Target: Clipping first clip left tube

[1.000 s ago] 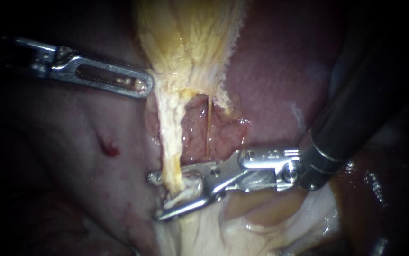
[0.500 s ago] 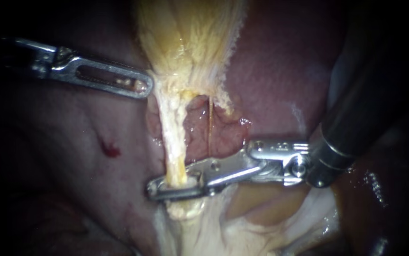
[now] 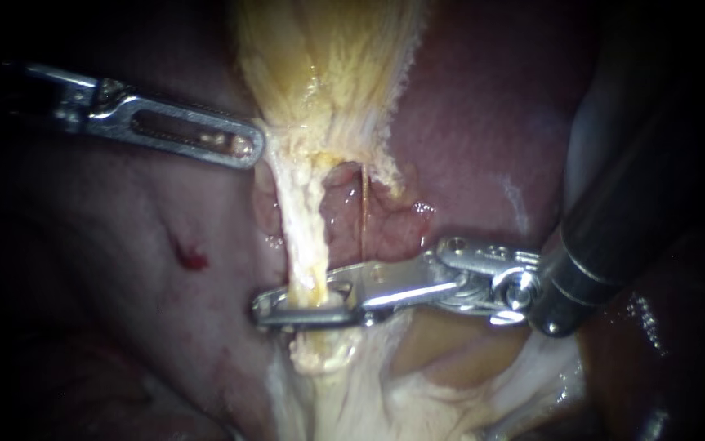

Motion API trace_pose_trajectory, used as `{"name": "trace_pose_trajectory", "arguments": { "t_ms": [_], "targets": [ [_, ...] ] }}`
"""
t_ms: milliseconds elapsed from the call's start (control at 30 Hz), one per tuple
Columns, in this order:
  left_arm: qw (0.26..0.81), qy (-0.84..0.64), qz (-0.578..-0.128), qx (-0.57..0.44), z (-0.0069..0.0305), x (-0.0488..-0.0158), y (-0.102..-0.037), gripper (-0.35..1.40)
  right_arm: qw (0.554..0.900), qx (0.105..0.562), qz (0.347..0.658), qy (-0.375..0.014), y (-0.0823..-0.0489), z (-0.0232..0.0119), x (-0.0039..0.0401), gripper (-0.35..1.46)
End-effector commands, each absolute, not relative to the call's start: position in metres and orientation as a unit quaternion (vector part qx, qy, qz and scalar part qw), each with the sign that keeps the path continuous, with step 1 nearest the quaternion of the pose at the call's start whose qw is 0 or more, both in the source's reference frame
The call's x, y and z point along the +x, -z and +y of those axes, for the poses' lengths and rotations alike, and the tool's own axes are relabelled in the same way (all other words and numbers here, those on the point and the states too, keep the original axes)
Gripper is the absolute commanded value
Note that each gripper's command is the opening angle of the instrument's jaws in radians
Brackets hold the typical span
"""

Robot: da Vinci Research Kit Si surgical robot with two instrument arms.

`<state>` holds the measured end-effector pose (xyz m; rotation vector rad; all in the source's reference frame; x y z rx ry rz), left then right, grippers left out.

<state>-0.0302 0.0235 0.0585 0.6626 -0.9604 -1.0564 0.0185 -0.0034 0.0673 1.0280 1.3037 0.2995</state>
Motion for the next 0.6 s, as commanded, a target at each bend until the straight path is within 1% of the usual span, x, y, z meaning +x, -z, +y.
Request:
{"name": "trace_pose_trajectory", "arguments": {
  "t_ms": [33,600],
  "targets": [
    [0.706,0.475,-0.432,0.298,0.0235,-0.0302,-0.0585,-0.35,0.665,0.455,0.577,-0.132,-0.0673,-0.0035,0.0184,-0.35],
    [0.706,0.475,-0.432,0.298,0.0235,-0.0302,-0.0585,-0.35,0.664,0.457,0.576,-0.134,-0.0673,-0.0035,0.0183,-0.35]
  ]
}}
